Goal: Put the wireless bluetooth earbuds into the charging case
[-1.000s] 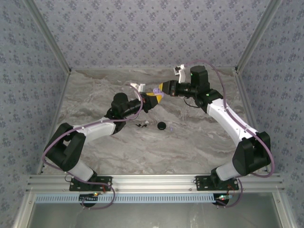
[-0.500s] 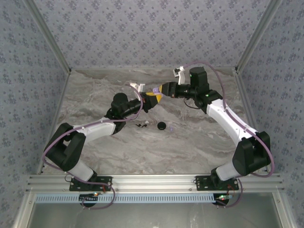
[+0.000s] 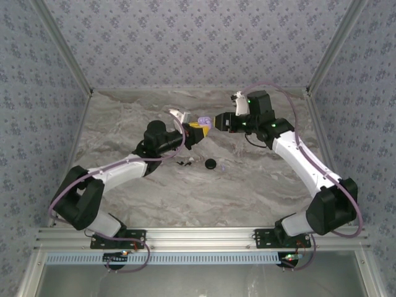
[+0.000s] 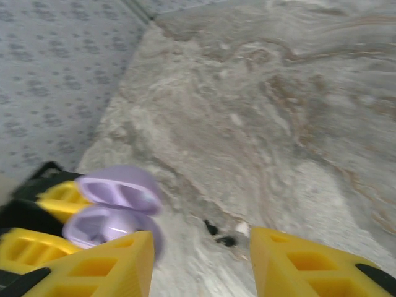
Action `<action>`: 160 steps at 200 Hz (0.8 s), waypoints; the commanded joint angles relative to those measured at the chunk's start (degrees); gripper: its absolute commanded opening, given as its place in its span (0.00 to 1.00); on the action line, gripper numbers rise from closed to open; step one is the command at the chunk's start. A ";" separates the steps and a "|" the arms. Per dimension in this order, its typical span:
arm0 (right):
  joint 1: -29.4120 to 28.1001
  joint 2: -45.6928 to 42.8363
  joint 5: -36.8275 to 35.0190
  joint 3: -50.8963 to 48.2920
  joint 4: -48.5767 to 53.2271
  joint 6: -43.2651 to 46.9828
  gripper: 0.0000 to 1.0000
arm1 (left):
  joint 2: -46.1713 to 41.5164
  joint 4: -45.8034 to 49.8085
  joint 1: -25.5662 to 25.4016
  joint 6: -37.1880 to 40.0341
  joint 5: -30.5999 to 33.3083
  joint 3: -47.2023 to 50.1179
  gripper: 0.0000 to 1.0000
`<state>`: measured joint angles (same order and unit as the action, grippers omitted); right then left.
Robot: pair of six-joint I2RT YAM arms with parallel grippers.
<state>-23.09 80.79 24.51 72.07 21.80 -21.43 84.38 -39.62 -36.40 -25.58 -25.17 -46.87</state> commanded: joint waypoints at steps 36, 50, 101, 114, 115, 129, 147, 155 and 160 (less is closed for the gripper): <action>0.25 -2.01 -11.49 -2.22 12.34 5.61 0.47 | -7.83 19.61 -0.22 12.78 5.75 -2.59 0.10; 0.24 -1.48 -11.61 -4.22 12.38 5.21 0.47 | -8.92 21.99 -0.20 14.08 6.61 -2.78 0.10; -0.58 1.96 -10.08 -11.92 11.61 3.77 0.47 | -11.40 26.36 -0.20 16.09 7.85 -2.41 0.10; -1.28 3.44 -10.14 -12.88 11.10 3.69 0.47 | -11.94 26.47 -0.19 16.25 7.94 -2.04 0.10; -1.31 3.51 -10.16 -12.95 11.04 3.73 0.46 | -12.04 26.50 -0.18 16.26 7.94 -2.06 0.10; -2.36 5.17 -11.07 -13.47 10.68 3.90 0.46 | -12.38 26.79 -0.21 16.33 8.14 -1.91 0.10; -3.72 7.10 -12.83 -13.85 10.04 4.28 0.44 | -12.88 27.27 -0.20 16.57 8.45 -1.83 0.10; -4.29 8.06 -13.52 -13.76 10.10 4.73 0.42 | -13.05 27.31 -0.19 16.70 8.68 -1.82 0.10; -4.76 8.61 -13.97 -13.59 10.10 4.98 0.42 | -13.10 27.43 -0.19 16.75 8.78 -1.68 0.10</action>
<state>-26.09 87.11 13.58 58.83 31.97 -17.26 73.32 -12.93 -36.40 -10.31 -17.28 -47.20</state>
